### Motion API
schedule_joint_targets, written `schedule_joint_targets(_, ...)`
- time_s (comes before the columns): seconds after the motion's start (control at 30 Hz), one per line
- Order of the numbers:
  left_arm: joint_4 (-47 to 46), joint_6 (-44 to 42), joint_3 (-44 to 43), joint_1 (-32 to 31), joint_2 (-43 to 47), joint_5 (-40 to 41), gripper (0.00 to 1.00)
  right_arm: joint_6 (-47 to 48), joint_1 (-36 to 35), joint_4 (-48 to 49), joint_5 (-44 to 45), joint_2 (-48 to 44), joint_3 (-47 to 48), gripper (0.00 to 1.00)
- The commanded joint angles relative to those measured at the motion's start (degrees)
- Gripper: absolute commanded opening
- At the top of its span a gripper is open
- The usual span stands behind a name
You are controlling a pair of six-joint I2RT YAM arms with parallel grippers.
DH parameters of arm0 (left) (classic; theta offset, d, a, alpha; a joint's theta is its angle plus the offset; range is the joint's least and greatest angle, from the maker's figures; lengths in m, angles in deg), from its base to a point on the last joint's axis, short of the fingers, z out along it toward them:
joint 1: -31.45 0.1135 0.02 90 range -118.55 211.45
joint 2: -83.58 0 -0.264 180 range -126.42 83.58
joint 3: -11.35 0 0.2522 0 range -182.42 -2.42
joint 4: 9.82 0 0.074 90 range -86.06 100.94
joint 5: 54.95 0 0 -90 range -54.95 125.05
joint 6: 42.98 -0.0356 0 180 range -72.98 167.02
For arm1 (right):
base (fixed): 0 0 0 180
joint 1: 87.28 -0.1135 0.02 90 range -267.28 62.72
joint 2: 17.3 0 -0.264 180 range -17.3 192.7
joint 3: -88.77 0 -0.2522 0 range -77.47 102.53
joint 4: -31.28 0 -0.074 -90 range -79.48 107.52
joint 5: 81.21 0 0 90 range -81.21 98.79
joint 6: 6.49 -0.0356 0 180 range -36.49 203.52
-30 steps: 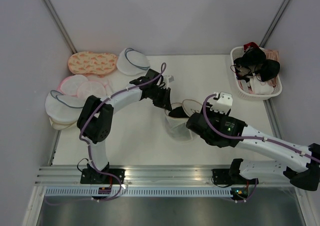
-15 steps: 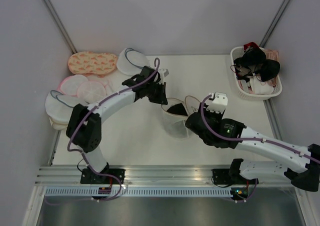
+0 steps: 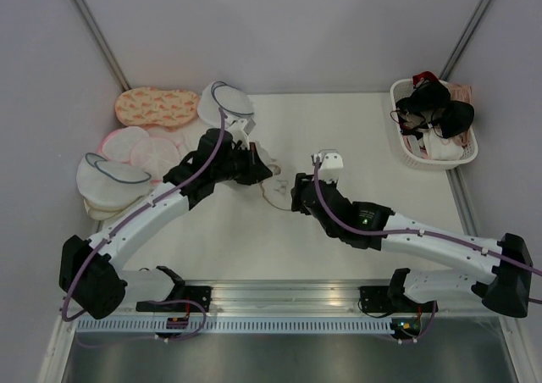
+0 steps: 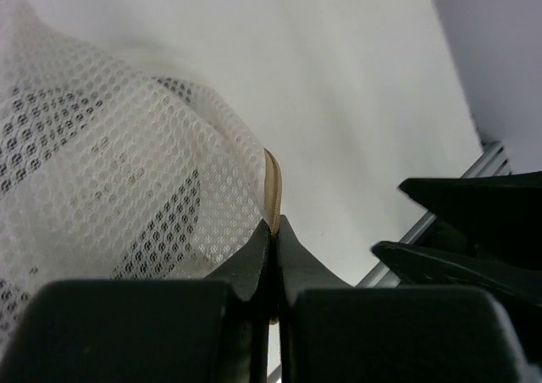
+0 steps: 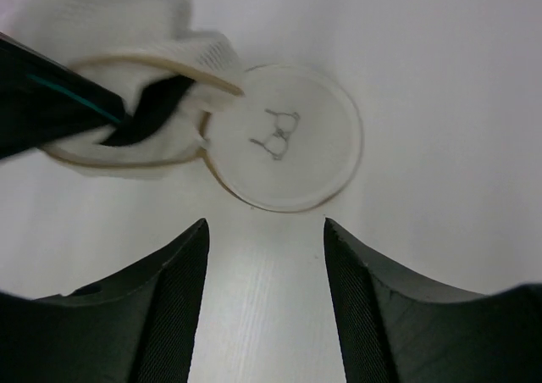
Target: Unzip the laundry bag and remove the bra
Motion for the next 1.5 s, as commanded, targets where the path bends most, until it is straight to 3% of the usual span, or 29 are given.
schedule_joint_targets(0.0, -3.56, 5.4, 8.54, -0.48, 1.29, 0.79, 0.02, 6.54, 0.49, 15.29, -11.43, 2.2, -1.63, 0.63)
schedule_joint_targets(0.17, -5.33, 7.16, 15.66, -0.48, 2.44, 3.41, 0.02, 4.79, 2.95, 21.98, -19.18, 5.45, -4.44, 0.68)
schedule_joint_targets(0.6, -6.11, 13.05, 19.89, -0.21, 6.04, 11.68, 0.02, -2.15, 5.76, 30.15, -21.73, 10.55, -11.74, 0.63)
schedule_joint_targets(0.73, -6.38, 13.58, 20.51, -0.13, 6.05, 11.51, 0.02, -2.33, 7.43, 35.42, -28.22, 13.89, -13.32, 0.63)
schedule_joint_targets(0.97, -7.52, 15.25, 21.91, -0.04, 5.25, 9.84, 0.02, -6.98, 11.64, 59.37, -42.28, 19.42, -20.6, 0.64)
schedule_joint_targets(1.17, -8.75, 15.87, 22.53, -0.04, 6.31, 8.79, 0.02, -12.34, 12.97, 73.89, -47.4, 27.23, -22.03, 0.63)
schedule_joint_targets(1.23, -9.02, 16.13, 22.7, -0.04, 6.48, 8.09, 0.02, -13.23, 12.97, 78.74, -48.36, 29.44, -21.77, 0.6)
schedule_joint_targets(1.4, -10.6, 17.27, 23.32, -0.04, 7.8, 6.77, 0.02, -13.06, 12.97, 79.65, -48.54, 34.72, -19.39, 0.51)
schedule_joint_targets(1.47, -10.78, 17.36, 23.32, -0.04, 8.41, 6.5, 0.02, -12.36, 12.97, 79.3, -47.32, 34.9, -19.48, 0.37)
